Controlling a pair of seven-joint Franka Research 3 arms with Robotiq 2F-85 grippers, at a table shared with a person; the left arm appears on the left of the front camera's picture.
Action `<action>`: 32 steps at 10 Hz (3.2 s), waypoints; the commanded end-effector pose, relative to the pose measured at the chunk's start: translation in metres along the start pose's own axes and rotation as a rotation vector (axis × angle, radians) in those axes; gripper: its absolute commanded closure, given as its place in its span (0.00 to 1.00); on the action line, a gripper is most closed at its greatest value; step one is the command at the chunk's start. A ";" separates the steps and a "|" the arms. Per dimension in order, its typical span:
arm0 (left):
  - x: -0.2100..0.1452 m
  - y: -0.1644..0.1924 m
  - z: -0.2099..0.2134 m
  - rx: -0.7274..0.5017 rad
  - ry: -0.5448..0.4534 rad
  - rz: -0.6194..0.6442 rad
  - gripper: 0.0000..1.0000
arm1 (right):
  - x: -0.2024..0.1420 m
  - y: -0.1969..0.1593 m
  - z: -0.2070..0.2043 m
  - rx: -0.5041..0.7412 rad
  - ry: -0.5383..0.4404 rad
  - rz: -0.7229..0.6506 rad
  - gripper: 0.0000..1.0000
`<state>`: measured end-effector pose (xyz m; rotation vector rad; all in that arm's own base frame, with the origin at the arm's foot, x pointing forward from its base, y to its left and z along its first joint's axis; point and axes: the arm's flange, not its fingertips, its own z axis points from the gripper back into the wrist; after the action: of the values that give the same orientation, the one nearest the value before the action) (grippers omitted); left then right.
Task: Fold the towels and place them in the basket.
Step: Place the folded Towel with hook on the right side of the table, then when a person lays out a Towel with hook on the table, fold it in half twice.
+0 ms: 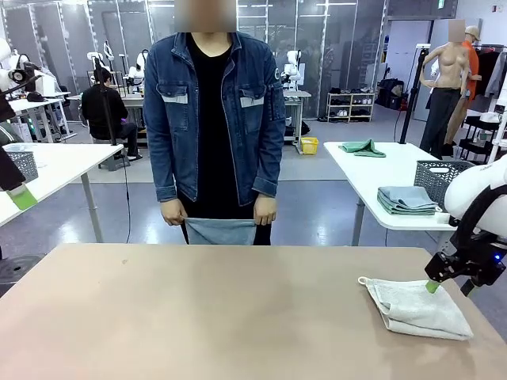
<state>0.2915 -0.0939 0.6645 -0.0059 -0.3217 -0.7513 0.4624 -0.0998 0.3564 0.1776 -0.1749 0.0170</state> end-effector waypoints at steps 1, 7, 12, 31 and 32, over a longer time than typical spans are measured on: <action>0.000 0.000 -0.001 0.003 -0.001 -0.012 0.00 | 0.000 -0.002 -0.002 0.010 -0.001 0.006 0.12; 0.000 0.000 -0.001 0.003 -0.001 -0.012 0.00 | -0.047 0.017 0.122 0.046 0.032 0.197 0.12; 0.000 0.000 -0.001 0.003 -0.001 -0.012 0.00 | -0.119 0.105 0.287 -0.001 -0.128 0.450 0.12; 0.000 0.000 -0.001 0.003 -0.001 -0.012 0.00 | -0.189 0.183 0.362 -0.063 -0.323 0.629 0.12; 0.000 0.000 -0.001 0.003 -0.001 -0.012 0.00 | -0.189 0.183 0.362 -0.063 -0.323 0.629 0.12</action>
<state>0.2915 -0.0941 0.6644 -0.0058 -0.3214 -0.7518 0.2088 0.0178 0.7036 0.0610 -0.5541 0.6162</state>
